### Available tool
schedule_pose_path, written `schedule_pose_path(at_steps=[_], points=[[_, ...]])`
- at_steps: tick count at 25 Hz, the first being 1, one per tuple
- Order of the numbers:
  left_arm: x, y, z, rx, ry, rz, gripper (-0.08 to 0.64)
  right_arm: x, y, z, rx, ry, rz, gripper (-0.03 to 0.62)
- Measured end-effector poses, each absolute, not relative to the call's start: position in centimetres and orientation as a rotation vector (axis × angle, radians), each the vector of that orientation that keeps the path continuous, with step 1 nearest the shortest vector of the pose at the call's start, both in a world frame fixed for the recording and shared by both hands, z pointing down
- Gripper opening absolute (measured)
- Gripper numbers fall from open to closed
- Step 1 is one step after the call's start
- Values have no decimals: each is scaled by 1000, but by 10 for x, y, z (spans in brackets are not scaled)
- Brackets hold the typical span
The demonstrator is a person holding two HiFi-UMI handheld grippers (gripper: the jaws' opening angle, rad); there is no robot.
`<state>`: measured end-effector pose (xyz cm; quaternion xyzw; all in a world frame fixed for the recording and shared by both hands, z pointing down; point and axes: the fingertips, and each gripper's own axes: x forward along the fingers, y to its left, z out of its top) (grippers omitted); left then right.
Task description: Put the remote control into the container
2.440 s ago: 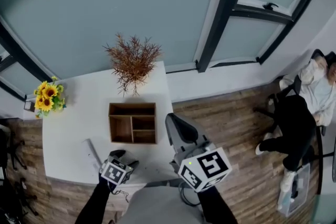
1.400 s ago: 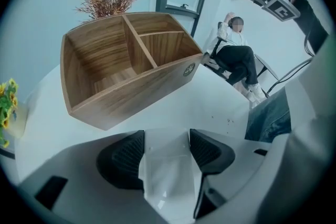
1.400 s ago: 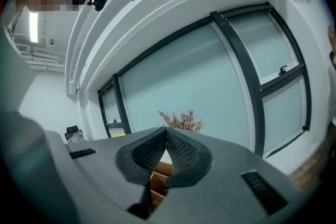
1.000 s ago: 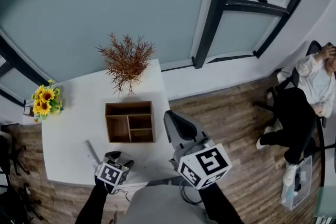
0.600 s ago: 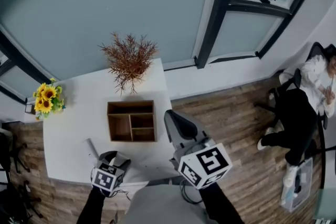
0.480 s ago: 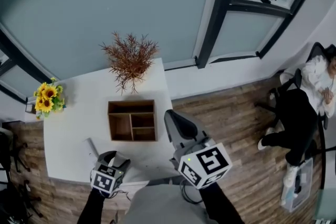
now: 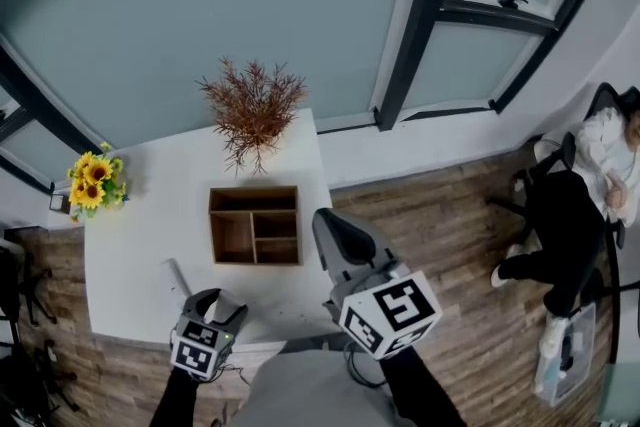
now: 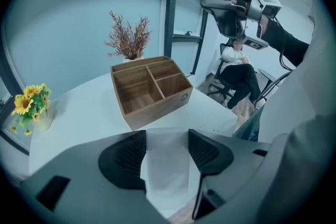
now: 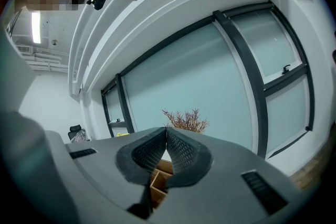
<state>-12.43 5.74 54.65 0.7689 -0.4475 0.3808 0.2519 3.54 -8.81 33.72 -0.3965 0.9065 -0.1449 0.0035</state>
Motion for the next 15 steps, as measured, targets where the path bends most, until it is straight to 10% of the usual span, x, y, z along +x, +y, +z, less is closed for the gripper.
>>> schedule_pose_path(at_steps=[15], points=[[-135,67,518,2115,-1326,920,259,26,-82,339,-1222,2854,-462,5]])
